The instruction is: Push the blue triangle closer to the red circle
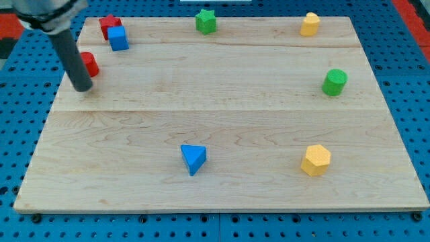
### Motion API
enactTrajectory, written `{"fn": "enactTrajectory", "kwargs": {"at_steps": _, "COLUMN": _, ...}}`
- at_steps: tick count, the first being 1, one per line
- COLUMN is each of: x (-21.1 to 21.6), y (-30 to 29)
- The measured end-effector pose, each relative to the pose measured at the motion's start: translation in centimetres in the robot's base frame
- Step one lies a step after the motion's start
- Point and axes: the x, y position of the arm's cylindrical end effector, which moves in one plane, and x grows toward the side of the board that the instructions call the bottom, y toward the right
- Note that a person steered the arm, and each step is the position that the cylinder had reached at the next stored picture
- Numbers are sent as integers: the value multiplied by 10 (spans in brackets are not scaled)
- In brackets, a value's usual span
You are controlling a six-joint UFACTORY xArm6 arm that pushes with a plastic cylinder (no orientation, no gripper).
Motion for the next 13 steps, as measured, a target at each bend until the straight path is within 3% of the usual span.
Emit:
{"fn": "enactTrajectory", "kwargs": {"at_steps": 1, "x": -8, "y": -28}}
{"fn": "enactTrajectory", "kwargs": {"at_steps": 2, "x": -26, "y": 30}}
{"fn": "enactTrajectory", "kwargs": {"at_steps": 3, "x": 4, "y": 91}}
{"fn": "enactTrajectory", "kwargs": {"at_steps": 4, "x": 48, "y": 206}}
{"fn": "enactTrajectory", "kwargs": {"at_steps": 5, "x": 83, "y": 235}}
{"fn": "enactTrajectory", "kwargs": {"at_steps": 6, "x": 125, "y": 301}}
{"fn": "enactTrajectory", "kwargs": {"at_steps": 7, "x": 180, "y": 285}}
{"fn": "enactTrajectory", "kwargs": {"at_steps": 9, "x": 117, "y": 128}}
{"fn": "enactTrajectory", "kwargs": {"at_steps": 10, "x": 122, "y": 173}}
{"fn": "enactTrajectory", "kwargs": {"at_steps": 11, "x": 121, "y": 109}}
{"fn": "enactTrajectory", "kwargs": {"at_steps": 12, "x": 68, "y": 83}}
{"fn": "enactTrajectory", "kwargs": {"at_steps": 13, "x": 44, "y": 85}}
